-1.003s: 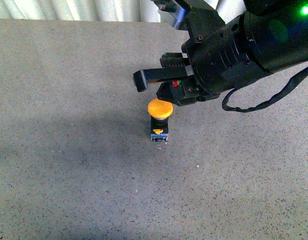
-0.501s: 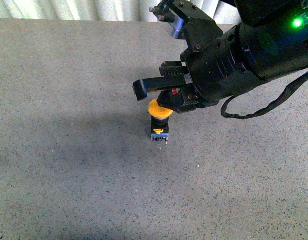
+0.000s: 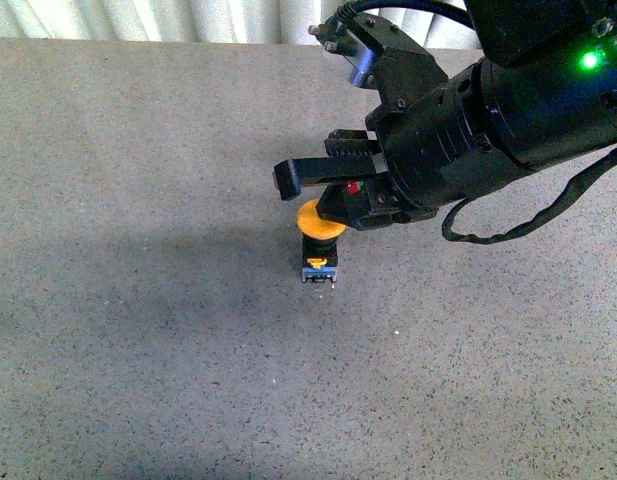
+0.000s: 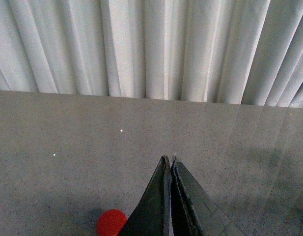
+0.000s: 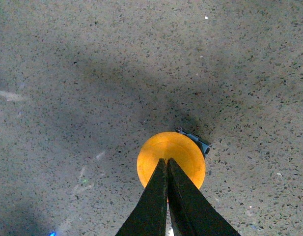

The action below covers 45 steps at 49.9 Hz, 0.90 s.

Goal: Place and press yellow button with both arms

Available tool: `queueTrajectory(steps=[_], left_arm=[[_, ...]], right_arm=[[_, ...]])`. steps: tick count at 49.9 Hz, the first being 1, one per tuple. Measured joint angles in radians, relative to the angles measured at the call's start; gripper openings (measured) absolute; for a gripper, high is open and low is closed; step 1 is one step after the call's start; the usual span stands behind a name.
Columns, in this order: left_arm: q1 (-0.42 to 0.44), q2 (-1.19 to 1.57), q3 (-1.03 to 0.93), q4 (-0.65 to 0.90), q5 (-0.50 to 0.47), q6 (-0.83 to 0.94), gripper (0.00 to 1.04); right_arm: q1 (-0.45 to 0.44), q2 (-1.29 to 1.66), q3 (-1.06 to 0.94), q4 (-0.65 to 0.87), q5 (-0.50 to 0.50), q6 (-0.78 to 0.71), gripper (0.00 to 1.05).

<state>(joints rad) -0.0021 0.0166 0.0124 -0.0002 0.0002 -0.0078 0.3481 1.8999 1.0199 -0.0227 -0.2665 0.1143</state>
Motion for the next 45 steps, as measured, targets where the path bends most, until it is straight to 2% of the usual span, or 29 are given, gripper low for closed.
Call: queueTrajectory(steps=[15,25,27,32,34,35,36,38,41,45], left_arm=[[0.0,0.0,0.0,0.0,0.0,0.0,0.01],[0.0,0.0,0.0,0.0,0.0,0.0,0.01],[0.0,0.0,0.0,0.0,0.0,0.0,0.01],[0.0,0.0,0.0,0.0,0.0,0.0,0.01],[0.0,0.0,0.0,0.0,0.0,0.0,0.01],[0.0,0.0,0.0,0.0,-0.001,0.0,0.01],[0.0,0.0,0.0,0.0,0.0,0.0,0.01],[0.0,0.0,0.0,0.0,0.001,0.0,0.01],[0.0,0.0,0.0,0.0,0.0,0.0,0.01],[0.0,0.0,0.0,0.0,0.0,0.0,0.01]], right_arm=[[-0.029,-0.044,-0.017,0.065,-0.035,0.083,0.01],[-0.13,-0.325,-0.053,0.142,-0.062,0.208,0.01],[-0.146,-0.366,-0.07,0.164,-0.04,0.207,0.02],[-0.195,-0.5,-0.147,0.223,0.048,0.186,0.19],[-0.2,-0.529,-0.17,0.241,0.086,0.168,0.23],[-0.198,-0.555,-0.211,0.333,0.181,0.124,0.18],[-0.198,-0.562,-0.226,0.367,0.211,0.109,0.16],[-0.198,-0.597,-0.301,0.528,0.332,0.039,0.08],[-0.201,-0.627,-0.376,0.64,0.391,-0.027,0.01],[-0.214,-0.661,-0.455,0.708,0.396,-0.056,0.01]])
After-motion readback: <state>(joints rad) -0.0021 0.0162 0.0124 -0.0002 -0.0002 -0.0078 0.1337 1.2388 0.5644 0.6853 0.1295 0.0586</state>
